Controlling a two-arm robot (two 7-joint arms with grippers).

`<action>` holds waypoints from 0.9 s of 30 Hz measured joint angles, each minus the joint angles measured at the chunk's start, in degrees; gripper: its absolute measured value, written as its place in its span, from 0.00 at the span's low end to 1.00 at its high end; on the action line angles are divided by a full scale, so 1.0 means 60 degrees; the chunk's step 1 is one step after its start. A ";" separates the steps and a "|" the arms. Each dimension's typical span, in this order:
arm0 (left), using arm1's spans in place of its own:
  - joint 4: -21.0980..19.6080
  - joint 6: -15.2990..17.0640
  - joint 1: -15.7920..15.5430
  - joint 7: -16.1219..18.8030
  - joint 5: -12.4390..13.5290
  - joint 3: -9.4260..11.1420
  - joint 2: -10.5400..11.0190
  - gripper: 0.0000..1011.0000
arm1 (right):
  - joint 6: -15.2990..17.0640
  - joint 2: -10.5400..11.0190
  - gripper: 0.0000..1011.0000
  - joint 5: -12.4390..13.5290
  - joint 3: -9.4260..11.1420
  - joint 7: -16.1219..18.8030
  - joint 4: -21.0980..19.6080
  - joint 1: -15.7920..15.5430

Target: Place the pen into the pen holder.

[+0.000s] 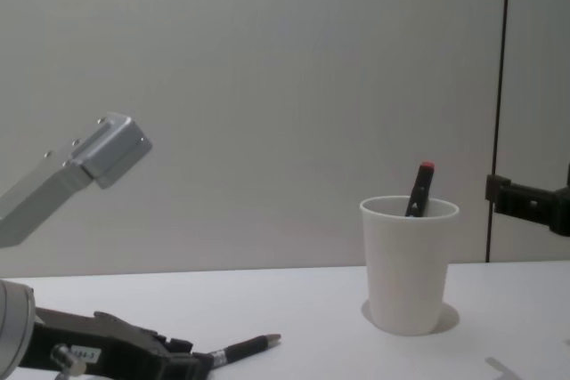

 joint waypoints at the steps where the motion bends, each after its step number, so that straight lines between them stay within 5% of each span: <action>1: 0.0001 0.0001 0.0000 0.0002 0.0002 0.0000 0.0000 0.28 | 0.0000 -0.0001 0.99 0.0000 0.0000 0.0000 0.0000 -0.0001; 6: 0.0001 0.0003 0.0000 0.0010 0.0006 0.0000 0.0001 0.14 | -0.0001 0.0000 0.99 0.0000 0.0000 -0.0001 0.0000 0.0000; 18: 0.0001 -0.0008 0.0001 0.0030 0.0006 0.0000 0.0001 0.13 | 0.0000 -0.0001 0.99 0.0000 0.0000 0.0000 0.0000 -0.0001; 27: -0.0042 -0.0250 0.0083 0.0733 -0.0064 -0.0001 -0.0057 0.13 | 0.0000 0.0000 0.99 0.0000 0.0000 0.0000 0.0000 0.0000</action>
